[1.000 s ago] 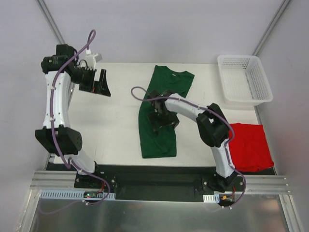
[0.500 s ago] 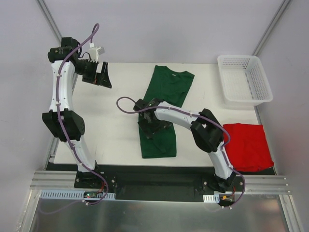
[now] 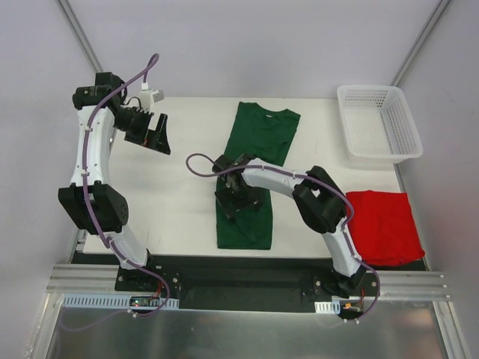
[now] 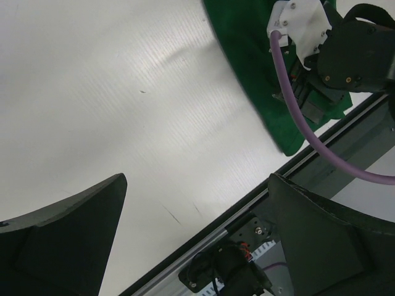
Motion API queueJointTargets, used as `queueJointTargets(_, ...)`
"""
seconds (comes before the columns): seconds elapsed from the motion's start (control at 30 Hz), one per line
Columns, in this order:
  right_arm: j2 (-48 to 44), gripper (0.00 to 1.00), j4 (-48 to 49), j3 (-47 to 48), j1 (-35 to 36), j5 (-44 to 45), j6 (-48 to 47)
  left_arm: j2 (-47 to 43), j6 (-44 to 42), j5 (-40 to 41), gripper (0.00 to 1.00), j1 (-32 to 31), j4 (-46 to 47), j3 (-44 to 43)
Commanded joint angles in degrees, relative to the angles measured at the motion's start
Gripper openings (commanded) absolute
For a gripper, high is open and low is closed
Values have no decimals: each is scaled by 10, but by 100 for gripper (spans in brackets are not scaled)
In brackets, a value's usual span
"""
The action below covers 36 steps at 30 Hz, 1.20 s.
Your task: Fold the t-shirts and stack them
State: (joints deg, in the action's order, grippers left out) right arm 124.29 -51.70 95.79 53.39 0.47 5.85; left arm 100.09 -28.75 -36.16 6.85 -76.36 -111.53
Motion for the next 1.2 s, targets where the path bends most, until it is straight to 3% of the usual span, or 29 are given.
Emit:
queueJointTargets(0.0,10,96,-5,-68,9,-119,50,-43,-30,12,99,3,-44,23)
queueJointTargets(0.4,-18,96,-76,-7,12,-253,113,-74,-37,23,99,11,-31,71)
queueJointTargets(0.5,-30,96,-127,67,11,-195,114,-84,-39,28,99,13,-29,85)
queueJointTargets(0.67,-12,96,-214,219,-20,-26,87,-99,-40,29,99,21,-27,106)
queueJointTargets(0.73,-12,96,-213,224,-41,29,93,-104,-39,28,99,25,-27,113)
queueJointTargets(0.93,-28,96,-75,128,-141,49,195,-133,-39,29,99,34,-27,140)
queueJointTargets(1.17,71,96,-71,254,-178,41,310,-155,-39,37,99,38,-27,155)
